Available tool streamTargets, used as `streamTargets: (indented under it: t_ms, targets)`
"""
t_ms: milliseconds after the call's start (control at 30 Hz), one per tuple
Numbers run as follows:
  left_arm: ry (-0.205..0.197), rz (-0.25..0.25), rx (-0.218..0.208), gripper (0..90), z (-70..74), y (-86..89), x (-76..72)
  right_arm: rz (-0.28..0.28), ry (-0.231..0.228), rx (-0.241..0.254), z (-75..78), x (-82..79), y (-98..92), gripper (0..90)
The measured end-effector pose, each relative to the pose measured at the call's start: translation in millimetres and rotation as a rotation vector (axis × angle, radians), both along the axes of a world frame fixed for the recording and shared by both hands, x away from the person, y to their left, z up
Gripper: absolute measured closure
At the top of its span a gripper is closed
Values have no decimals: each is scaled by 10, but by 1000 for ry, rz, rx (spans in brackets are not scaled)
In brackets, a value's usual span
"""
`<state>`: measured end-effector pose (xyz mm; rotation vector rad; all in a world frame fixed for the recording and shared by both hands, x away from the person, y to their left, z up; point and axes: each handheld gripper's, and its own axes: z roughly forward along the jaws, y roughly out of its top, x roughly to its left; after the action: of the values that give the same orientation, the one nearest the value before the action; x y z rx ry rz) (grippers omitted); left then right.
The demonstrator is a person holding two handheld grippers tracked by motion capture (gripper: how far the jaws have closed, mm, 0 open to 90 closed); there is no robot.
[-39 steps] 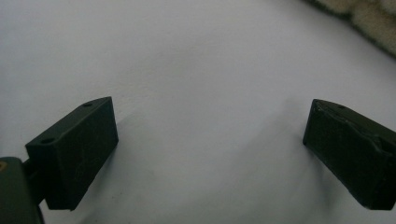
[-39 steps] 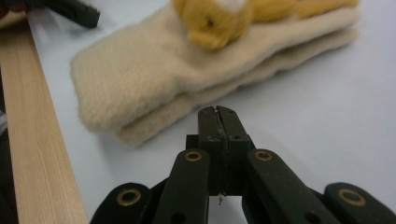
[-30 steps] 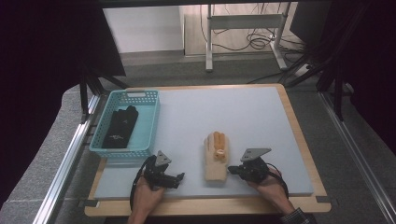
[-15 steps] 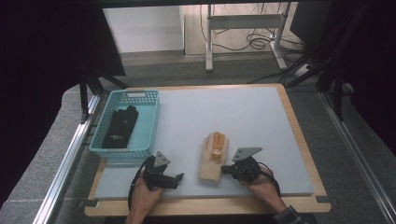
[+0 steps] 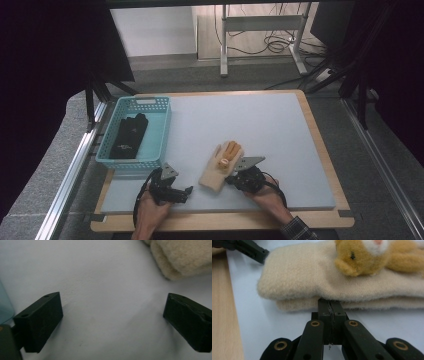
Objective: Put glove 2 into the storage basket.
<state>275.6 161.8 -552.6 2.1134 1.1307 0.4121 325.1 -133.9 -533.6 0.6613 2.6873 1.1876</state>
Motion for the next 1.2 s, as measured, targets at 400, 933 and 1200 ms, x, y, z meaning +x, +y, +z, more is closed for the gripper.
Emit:
streamTargets:
  t_ms: [400, 933, 1200]
  targets:
    - [-4, 2, -3, 0, -8, 13, -4, -13, -33, 1, -31, 92, 283, 876]
    - [-5, 11, -12, 0, -15, 5, -3, -41, -77, 7, 133, 51, 66, 709]
    - [-5, 12, -12, 0, -15, 4, -3, -115, -108, -5, 213, 87, -224, 587]
